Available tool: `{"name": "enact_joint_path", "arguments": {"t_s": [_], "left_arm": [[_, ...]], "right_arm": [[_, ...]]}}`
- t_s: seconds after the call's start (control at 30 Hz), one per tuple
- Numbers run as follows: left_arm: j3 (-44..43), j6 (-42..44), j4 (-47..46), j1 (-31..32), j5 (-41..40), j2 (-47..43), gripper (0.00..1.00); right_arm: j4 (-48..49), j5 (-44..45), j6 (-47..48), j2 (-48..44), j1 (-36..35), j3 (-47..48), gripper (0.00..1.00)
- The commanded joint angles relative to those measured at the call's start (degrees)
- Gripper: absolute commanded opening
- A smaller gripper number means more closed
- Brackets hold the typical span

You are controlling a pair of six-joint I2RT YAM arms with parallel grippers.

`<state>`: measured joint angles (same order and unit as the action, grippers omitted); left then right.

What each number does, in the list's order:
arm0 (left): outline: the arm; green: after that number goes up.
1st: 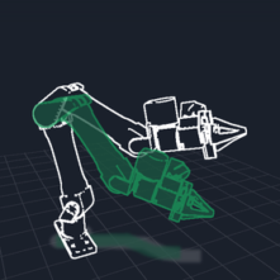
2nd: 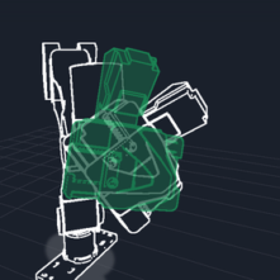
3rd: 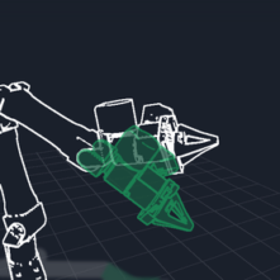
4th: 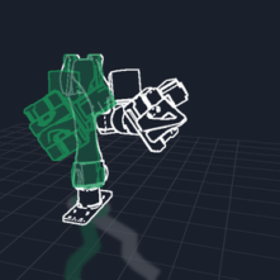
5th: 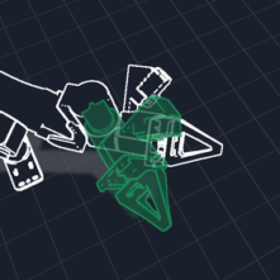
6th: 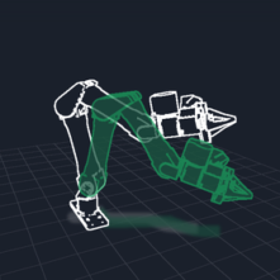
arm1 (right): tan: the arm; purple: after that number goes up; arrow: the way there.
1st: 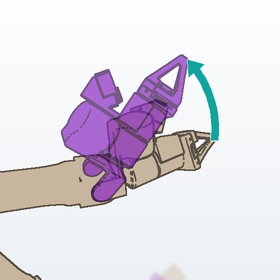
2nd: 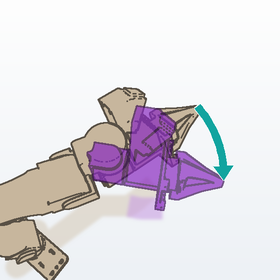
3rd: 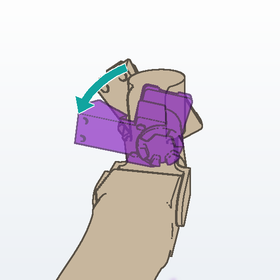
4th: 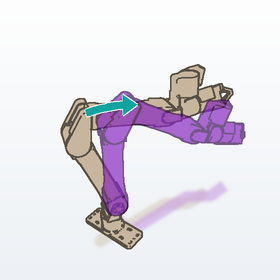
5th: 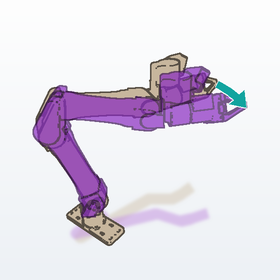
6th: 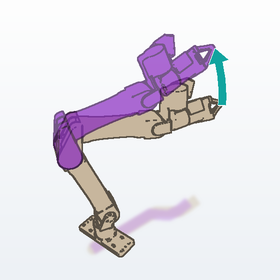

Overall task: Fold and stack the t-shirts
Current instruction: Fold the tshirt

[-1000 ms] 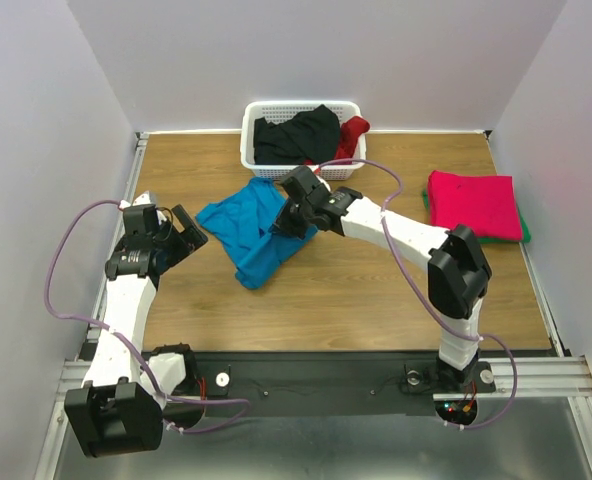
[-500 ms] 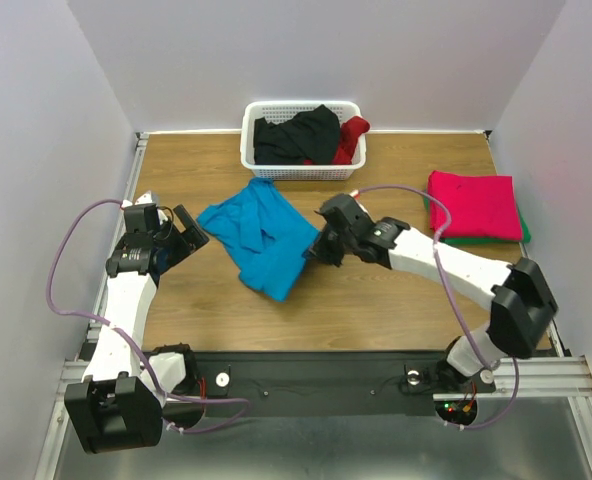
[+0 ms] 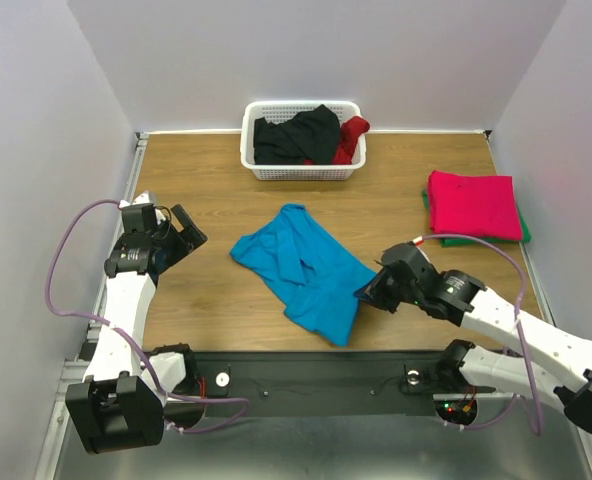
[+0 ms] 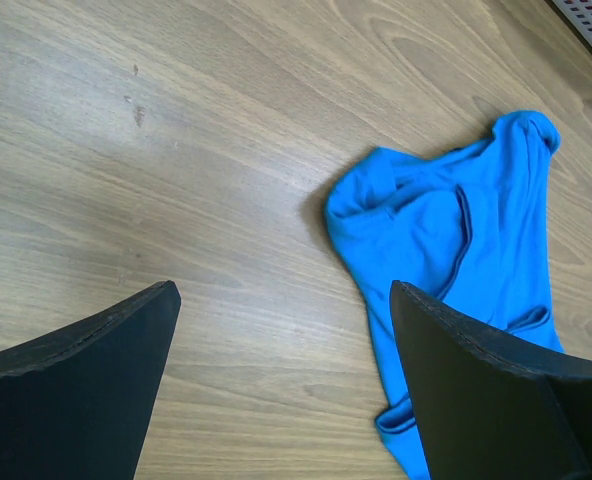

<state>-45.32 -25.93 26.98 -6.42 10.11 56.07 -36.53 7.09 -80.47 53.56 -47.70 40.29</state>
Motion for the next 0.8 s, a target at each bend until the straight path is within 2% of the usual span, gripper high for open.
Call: {"name": "enact_joint_path", "arguments": {"t_s": [0.0,0.13,0.4,0.47,0.77], "left_arm": [[0.85,0.97,-1.14,-0.35,0.44,-0.44,0.98],[0.94,0.88,-1.14,-0.44,0.35,-0.35,0.98],[1.02,1.23,-1.32,-0.62,1.14,-0.35,0.98],[1.02,1.41,-1.41,-0.88,1.66,-0.09,0.98],[1.29,2.03,-1.93,-2.55,3.86,0.0,0.98]], "right_arm": [[-5.82,3.97,-2.06,-3.37,-0.02,1.1,0.0],[-5.83,5.39,0.04,-1.19,-0.11,5.66,0.0],[-5.13,5.48,4.79,13.83,-0.02,19.46,0.01],[-3.9,4.95,6.62,20.06,-0.11,23.57,0.0],[-1.96,3.19,11.56,34.58,-0.02,38.62,0.01]]}}
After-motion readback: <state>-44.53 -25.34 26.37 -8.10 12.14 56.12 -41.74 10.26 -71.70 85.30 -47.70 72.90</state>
